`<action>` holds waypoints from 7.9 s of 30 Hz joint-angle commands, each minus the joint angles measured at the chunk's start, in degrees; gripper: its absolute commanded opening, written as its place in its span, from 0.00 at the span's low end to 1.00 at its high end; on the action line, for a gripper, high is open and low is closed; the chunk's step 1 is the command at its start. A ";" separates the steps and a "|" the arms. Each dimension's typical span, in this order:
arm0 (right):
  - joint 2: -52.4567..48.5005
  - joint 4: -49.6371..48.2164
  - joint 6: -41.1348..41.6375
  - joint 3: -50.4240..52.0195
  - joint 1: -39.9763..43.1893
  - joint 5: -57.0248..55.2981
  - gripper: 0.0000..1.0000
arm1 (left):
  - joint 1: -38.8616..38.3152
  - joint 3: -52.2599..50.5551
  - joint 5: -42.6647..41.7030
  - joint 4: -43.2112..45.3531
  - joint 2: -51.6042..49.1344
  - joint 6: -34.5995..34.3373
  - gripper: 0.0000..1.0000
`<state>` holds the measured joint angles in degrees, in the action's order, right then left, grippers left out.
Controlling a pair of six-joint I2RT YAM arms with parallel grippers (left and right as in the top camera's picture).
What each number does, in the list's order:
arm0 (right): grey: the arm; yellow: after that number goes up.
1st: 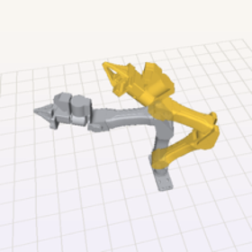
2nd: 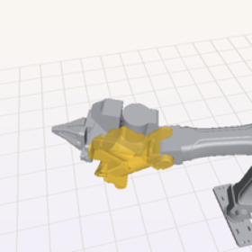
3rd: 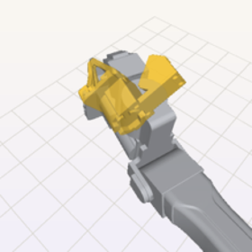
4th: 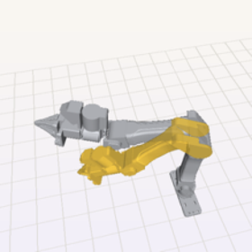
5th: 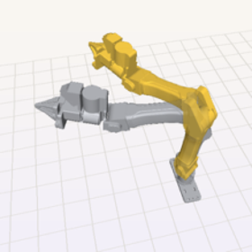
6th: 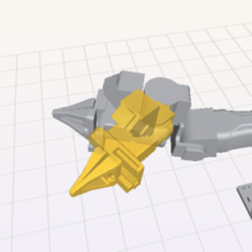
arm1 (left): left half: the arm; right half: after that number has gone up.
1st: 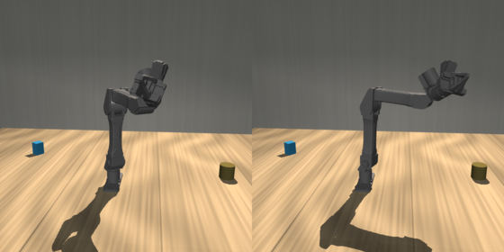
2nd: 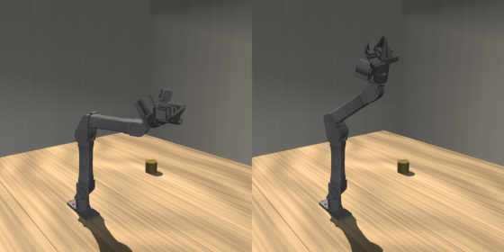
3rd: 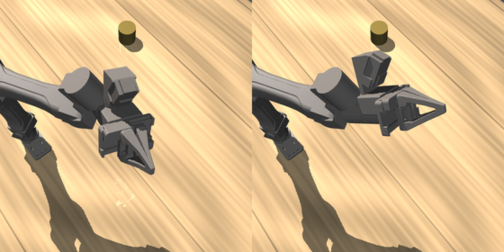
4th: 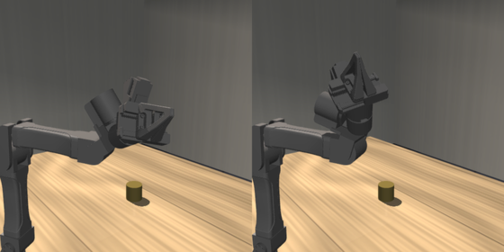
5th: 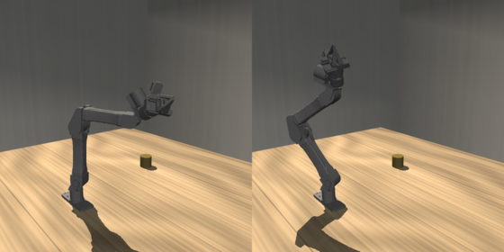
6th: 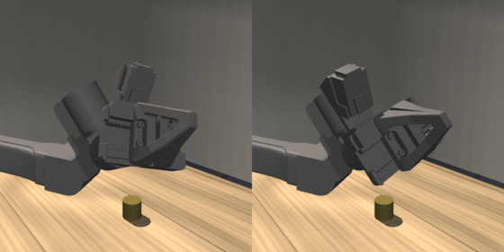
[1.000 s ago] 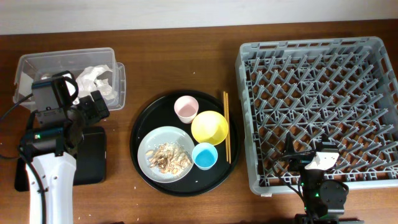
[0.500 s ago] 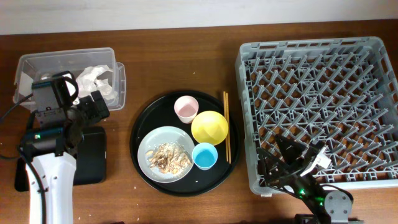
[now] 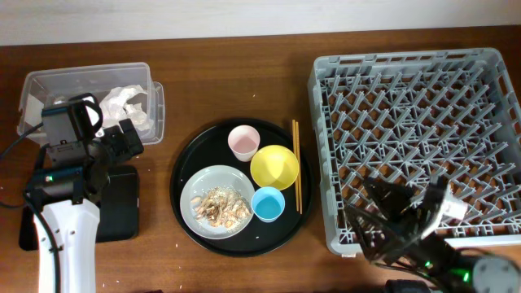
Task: Sort waste into correct bins and load items into the dishwasher rack
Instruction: 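Reach the right gripper to the blue cup and grasp it, then carry the blue cup to the rack and set it upside down, then move the right gripper back to the pink cup and grasp it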
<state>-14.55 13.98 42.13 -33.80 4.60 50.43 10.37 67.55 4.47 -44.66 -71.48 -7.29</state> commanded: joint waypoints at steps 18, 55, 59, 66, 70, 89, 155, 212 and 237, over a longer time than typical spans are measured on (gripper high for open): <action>-63.76 47.50 -17.57 -48.72 -56.59 -53.83 0.99 | 0.24 0.04 -0.42 -0.02 0.42 0.48 0.99; -96.52 52.39 -9.86 -55.08 -60.48 -52.83 0.52 | 0.28 0.04 -0.42 -0.02 0.42 0.48 0.99; -96.52 52.04 -8.59 -54.84 -60.48 -52.85 0.47 | 0.31 0.04 -0.42 -0.02 0.42 0.48 0.99; -96.52 49.53 -7.10 -51.54 -60.48 -52.83 0.46 | 0.28 0.04 -0.42 -0.02 0.42 0.48 0.99; -96.50 49.22 -7.13 -51.60 -60.46 -52.83 0.43 | 0.28 0.04 -0.42 -0.02 0.42 0.48 0.99; -96.39 51.28 -7.32 -55.12 -60.46 -53.81 0.04 | 0.28 0.04 -0.42 -0.02 0.42 0.48 0.99; -102.71 69.77 -60.35 -62.01 26.71 4.02 0.25 | 0.31 0.04 -0.42 -0.02 0.42 0.48 0.99; -78.01 66.69 -38.95 -70.12 -3.96 -26.18 0.38 | 0.28 0.04 -0.42 -0.02 0.42 0.48 0.99; -108.17 35.45 -38.95 -71.69 -49.92 -57.57 0.76 | 0.31 0.04 -0.42 -0.02 0.42 0.48 0.99</action>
<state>-120.97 50.00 4.16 -104.16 -43.07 -0.32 10.37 67.51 4.45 -44.82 -71.48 -7.29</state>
